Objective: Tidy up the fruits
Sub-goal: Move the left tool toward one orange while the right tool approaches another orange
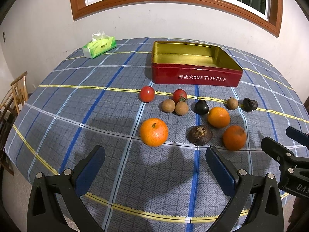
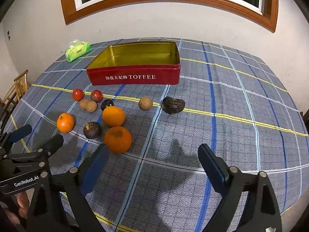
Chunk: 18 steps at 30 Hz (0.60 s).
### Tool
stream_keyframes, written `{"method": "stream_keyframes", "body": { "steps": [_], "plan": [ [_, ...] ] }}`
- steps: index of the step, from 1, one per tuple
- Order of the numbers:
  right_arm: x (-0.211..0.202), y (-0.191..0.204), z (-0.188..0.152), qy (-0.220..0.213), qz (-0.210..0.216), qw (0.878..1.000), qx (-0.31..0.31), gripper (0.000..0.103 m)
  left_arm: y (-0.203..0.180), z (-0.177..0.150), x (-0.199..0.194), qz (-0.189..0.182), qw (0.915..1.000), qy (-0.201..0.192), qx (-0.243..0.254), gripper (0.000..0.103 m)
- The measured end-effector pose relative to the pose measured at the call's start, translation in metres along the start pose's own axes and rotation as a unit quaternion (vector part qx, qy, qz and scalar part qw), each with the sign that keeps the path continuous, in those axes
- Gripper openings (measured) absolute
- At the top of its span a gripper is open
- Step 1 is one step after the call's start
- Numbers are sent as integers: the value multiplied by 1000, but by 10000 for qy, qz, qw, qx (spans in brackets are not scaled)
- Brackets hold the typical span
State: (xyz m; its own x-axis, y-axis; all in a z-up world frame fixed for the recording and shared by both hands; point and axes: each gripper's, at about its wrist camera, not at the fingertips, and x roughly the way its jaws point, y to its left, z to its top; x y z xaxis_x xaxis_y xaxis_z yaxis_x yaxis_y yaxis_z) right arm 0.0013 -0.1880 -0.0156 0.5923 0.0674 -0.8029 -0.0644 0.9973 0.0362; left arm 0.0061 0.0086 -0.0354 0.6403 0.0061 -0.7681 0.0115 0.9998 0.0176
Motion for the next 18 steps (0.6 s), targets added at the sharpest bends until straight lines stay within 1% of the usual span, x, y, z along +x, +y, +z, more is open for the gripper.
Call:
{"method": "stream_keyframes", "body": {
  "steps": [18],
  "plan": [
    [2, 2, -4, 56, 54, 10000, 13, 89, 1, -1, 1, 3, 10000, 5, 17, 103]
  ]
}}
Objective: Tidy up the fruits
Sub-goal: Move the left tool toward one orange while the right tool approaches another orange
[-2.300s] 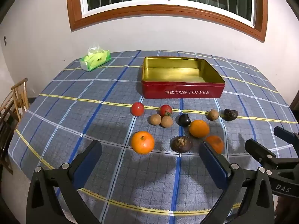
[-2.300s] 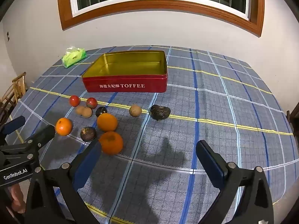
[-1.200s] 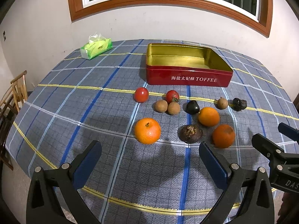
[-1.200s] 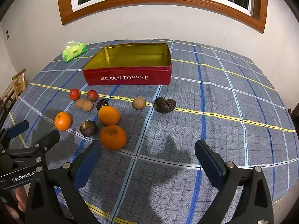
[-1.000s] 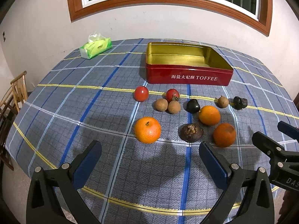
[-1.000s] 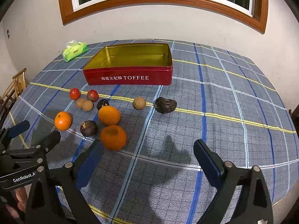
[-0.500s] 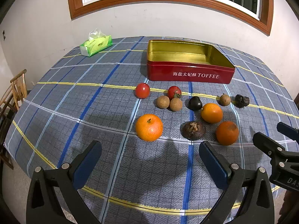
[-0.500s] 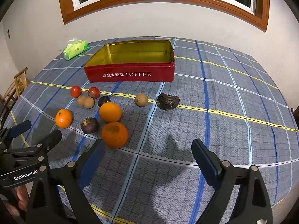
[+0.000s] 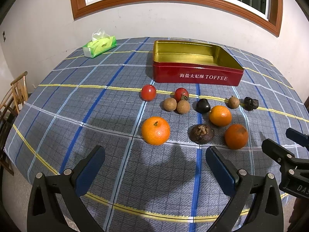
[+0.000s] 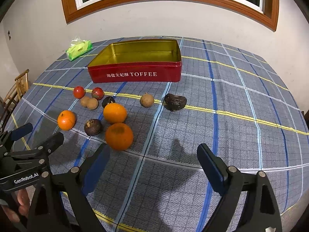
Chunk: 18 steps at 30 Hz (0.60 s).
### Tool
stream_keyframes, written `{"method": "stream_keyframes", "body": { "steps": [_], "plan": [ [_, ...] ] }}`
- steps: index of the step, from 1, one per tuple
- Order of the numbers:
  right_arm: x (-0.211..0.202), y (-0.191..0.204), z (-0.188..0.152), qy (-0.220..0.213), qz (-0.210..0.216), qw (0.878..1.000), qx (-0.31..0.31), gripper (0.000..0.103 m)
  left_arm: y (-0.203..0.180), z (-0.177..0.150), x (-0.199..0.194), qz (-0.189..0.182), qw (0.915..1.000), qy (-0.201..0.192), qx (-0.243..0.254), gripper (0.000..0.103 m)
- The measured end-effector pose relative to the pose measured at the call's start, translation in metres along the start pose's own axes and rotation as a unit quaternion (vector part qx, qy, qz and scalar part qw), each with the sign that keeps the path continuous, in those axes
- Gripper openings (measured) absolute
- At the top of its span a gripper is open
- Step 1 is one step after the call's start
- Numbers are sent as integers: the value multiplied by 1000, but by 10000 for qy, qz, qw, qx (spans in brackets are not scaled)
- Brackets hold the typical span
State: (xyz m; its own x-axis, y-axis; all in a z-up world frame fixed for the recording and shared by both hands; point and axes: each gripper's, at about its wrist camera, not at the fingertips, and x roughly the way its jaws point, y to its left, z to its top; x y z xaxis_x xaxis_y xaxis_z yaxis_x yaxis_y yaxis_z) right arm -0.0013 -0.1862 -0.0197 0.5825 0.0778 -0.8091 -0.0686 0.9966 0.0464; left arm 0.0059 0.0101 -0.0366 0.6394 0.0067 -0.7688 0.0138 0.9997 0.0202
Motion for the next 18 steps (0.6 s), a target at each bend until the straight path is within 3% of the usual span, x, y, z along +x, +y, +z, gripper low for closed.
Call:
{"method": "stream_keyframes", "body": {
  "steps": [18],
  "plan": [
    [12, 9, -10, 244, 166, 9995, -104, 78, 16, -4, 5, -61, 9998, 40, -163, 102]
  ]
}}
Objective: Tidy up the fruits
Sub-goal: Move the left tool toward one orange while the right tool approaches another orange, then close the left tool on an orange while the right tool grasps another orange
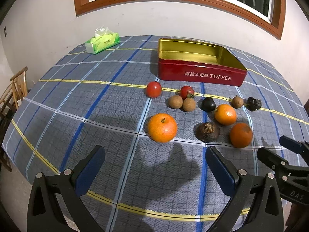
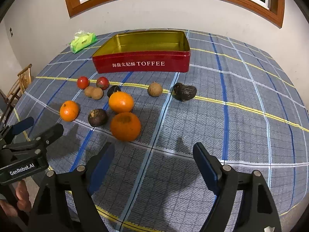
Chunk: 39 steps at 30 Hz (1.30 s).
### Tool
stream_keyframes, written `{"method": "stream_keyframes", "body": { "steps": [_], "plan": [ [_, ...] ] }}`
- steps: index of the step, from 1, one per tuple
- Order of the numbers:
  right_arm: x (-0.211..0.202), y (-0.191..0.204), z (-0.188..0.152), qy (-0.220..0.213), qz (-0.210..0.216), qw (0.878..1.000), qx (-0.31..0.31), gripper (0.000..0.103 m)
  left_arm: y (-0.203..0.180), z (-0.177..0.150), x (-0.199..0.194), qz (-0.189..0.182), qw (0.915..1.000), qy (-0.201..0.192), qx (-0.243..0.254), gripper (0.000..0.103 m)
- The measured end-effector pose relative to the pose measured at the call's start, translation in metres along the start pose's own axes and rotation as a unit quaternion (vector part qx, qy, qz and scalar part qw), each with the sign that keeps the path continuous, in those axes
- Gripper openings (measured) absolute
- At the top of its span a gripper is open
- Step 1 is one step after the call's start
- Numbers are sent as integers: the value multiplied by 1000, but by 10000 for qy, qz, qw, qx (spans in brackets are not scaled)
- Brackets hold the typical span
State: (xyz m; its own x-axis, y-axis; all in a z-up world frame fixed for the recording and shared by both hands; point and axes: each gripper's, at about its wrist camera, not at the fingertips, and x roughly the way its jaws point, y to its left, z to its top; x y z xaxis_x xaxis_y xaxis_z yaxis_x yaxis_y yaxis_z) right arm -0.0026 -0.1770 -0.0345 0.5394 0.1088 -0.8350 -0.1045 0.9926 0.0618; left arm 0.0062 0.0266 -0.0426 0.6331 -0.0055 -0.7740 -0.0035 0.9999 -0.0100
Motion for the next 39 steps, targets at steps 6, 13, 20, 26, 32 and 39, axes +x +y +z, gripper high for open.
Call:
{"method": "stream_keyframes", "body": {
  "steps": [6, 13, 20, 26, 32, 39],
  "plan": [
    [8, 5, -1, 93, 87, 9999, -79, 76, 8, 0, 6, -6, 9999, 82, -95, 95],
    [21, 10, 3, 228, 196, 9995, -138, 70, 6, 2, 15, -8, 9999, 158, 0, 90],
    [31, 15, 9, 328, 254, 9990, -178, 67, 7, 7, 25, -22, 9998, 196, 84, 88],
    [39, 24, 14, 379, 261, 9986, -279, 65, 8, 13, 32, -109, 9997, 177, 101, 88],
    [43, 29, 18, 398, 256, 9983, -344, 57, 6, 18, 39, -113, 9997, 153, 141, 87],
    [42, 27, 20, 387, 376, 9981, -281, 48, 5, 19, 47, -125, 9995, 210, 199, 75]
  ]
}}
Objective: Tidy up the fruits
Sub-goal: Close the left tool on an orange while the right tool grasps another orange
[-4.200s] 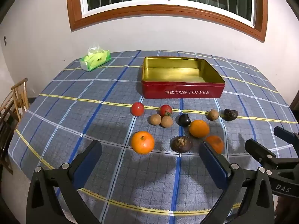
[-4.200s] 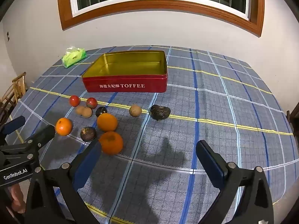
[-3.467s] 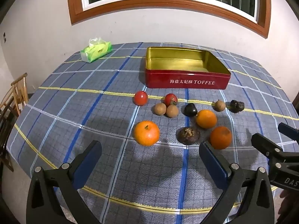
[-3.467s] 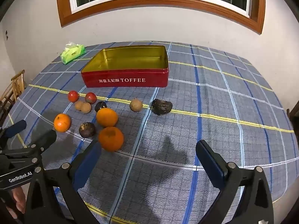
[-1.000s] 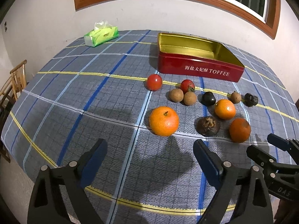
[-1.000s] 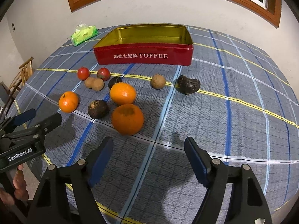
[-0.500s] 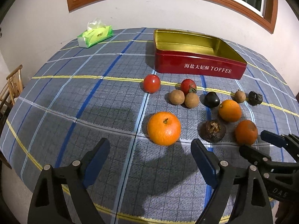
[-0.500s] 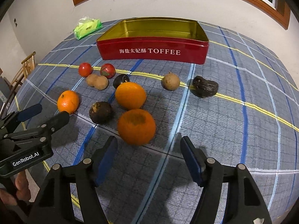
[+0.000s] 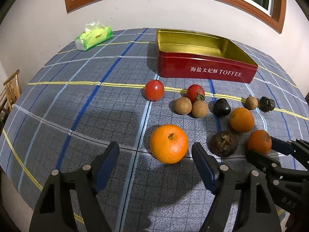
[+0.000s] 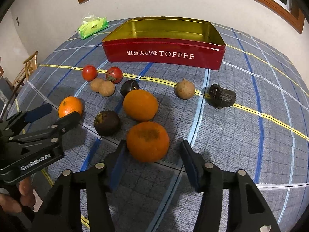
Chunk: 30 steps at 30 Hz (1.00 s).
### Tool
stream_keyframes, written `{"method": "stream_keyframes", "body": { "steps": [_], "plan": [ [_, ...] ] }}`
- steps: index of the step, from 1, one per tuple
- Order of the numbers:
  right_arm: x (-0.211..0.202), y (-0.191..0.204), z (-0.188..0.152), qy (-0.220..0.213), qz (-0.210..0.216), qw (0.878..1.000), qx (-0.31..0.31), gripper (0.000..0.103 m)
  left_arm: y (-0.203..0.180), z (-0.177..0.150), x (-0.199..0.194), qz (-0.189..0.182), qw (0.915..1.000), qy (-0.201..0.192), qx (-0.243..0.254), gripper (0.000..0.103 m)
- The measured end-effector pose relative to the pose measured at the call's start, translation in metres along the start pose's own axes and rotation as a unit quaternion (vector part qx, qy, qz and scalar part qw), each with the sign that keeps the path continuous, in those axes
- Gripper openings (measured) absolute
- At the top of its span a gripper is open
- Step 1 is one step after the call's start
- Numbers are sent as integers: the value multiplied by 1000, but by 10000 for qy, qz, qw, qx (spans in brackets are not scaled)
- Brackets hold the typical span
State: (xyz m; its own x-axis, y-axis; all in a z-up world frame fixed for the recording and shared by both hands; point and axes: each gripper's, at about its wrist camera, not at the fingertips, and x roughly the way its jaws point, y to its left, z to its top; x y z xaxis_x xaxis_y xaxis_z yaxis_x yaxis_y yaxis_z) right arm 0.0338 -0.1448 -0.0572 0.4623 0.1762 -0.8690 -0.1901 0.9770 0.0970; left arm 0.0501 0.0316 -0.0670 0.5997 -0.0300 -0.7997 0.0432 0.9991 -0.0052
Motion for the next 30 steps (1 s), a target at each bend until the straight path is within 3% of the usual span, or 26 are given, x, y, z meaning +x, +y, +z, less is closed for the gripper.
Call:
{"method": "stream_keyframes", "body": {
  "steps": [8, 16, 20, 30],
  "plan": [
    [1, 2, 0, 2, -14, 10000, -57, 46, -1, -1, 3, -113, 9999, 23, 25, 62],
    [1, 2, 0, 1, -9, 10000, -46, 45, -7, -3, 2, -338, 9994, 49, 107, 42],
    [0, 3, 0, 14, 42, 10000, -60, 40, -8, -3, 1, -316, 9994, 45, 128, 41],
    [0, 4, 1, 22, 90, 10000, 6, 39, -8, -2, -2, -345, 9993, 50, 115, 41]
  ]
}}
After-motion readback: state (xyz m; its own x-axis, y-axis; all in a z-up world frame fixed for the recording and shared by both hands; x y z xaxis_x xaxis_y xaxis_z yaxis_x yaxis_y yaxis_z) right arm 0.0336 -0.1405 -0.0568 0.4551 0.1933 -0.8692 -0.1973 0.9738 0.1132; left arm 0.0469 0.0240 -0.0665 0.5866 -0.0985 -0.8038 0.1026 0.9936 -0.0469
